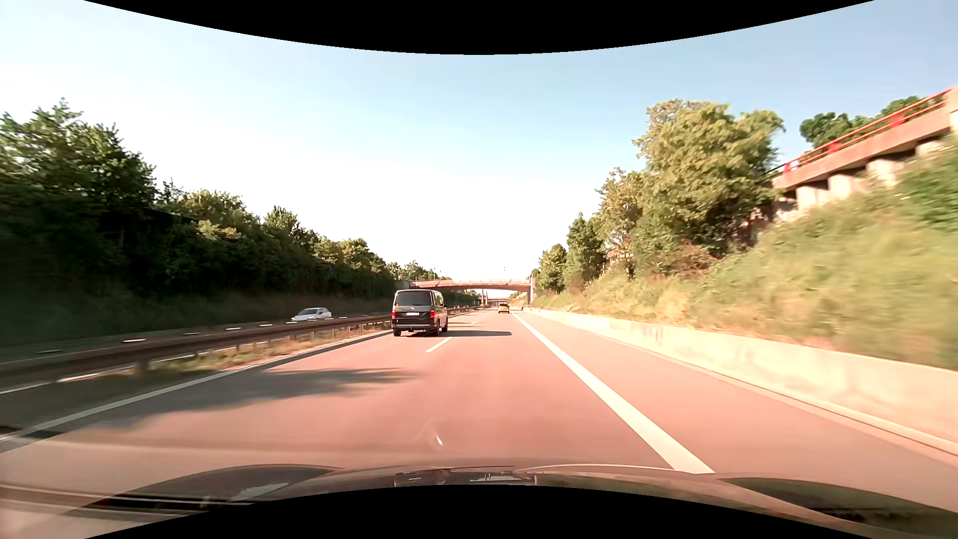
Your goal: Follow the waypoints while adhering to traffic rules and regulations
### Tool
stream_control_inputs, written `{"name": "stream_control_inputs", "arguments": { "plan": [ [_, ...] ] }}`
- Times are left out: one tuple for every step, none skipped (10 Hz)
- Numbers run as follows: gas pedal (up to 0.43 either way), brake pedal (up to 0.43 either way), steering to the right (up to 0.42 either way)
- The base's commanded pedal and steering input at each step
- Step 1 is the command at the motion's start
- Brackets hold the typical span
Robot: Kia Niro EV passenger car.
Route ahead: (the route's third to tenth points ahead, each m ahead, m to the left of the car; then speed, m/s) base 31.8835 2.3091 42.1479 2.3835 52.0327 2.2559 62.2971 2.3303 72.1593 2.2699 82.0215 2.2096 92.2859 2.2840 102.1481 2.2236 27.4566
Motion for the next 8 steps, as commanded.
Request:
{"name": "stream_control_inputs", "arguments": {
  "plan": [
    [0.26, 0.006, -0.001],
    [0.26, 0.006, -0.001],
    [0.26, 0.006, -0.001],
    [0.26, 0.006, -0.001],
    [0.26, 0.006, -0.001],
    [0.26, 0.006, -0.001],
    [0.26, 0.006, -0.001],
    [0.26, 0.006, -0.001]
  ]
}}
